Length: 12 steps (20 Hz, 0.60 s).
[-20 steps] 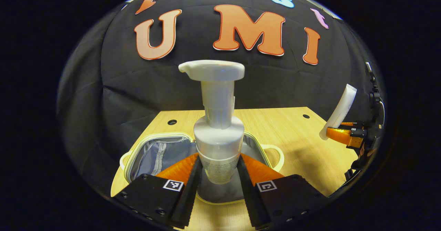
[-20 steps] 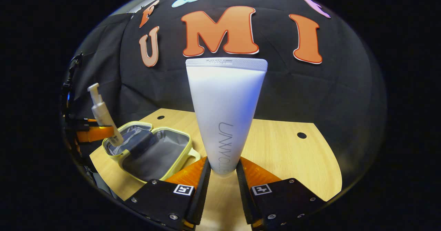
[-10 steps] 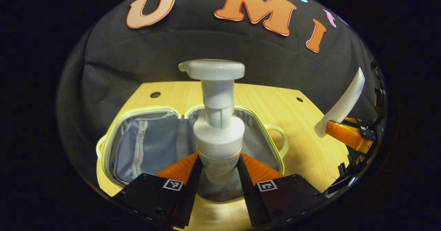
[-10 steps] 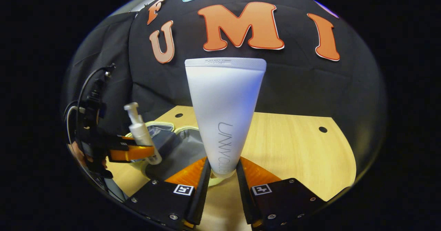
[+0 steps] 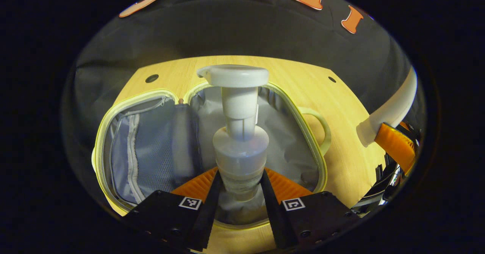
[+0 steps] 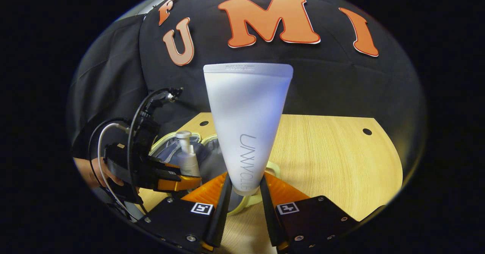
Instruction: First open the suitcase, pack the skin care products into it, and then close the suitcase.
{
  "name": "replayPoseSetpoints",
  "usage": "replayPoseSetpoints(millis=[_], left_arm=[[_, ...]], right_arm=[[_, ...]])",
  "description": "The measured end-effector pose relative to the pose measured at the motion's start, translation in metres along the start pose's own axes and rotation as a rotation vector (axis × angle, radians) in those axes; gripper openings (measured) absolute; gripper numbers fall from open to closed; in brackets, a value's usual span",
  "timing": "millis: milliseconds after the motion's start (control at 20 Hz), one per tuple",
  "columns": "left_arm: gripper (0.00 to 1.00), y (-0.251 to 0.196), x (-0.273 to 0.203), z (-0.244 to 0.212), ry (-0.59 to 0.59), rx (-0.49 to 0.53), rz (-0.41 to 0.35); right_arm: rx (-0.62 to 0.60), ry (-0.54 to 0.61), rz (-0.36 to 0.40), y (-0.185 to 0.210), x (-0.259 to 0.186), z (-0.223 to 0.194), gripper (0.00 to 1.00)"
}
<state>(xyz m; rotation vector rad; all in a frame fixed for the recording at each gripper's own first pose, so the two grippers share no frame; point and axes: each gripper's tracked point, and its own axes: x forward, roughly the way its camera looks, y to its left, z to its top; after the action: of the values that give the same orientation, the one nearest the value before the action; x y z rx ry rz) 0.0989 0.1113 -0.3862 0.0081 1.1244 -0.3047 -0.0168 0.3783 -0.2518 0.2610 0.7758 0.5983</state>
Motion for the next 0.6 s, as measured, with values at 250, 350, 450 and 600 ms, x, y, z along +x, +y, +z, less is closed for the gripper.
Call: replayPoseSetpoints(millis=[250, 350, 450, 600], left_arm=[[0.61, 0.007, 0.017, -0.006, 0.1, -0.04, 0.006], [0.62, 0.012, 0.018, -0.002, 0.143, -0.018, 0.054], [0.63, 0.019, 0.021, -0.008, 0.181, -0.034, 0.097], [0.63, 0.017, 0.03, -0.007, 0.186, -0.059, 0.107]], right_arm=[[0.007, 0.043, 0.026, 0.004, 0.007, -0.01, 0.47], [0.01, 0.053, 0.039, 0.007, 0.01, -0.01, 0.47], [0.015, 0.072, 0.044, 0.006, 0.015, -0.013, 0.47], [0.026, 0.09, 0.057, 0.007, 0.02, -0.015, 0.47]])
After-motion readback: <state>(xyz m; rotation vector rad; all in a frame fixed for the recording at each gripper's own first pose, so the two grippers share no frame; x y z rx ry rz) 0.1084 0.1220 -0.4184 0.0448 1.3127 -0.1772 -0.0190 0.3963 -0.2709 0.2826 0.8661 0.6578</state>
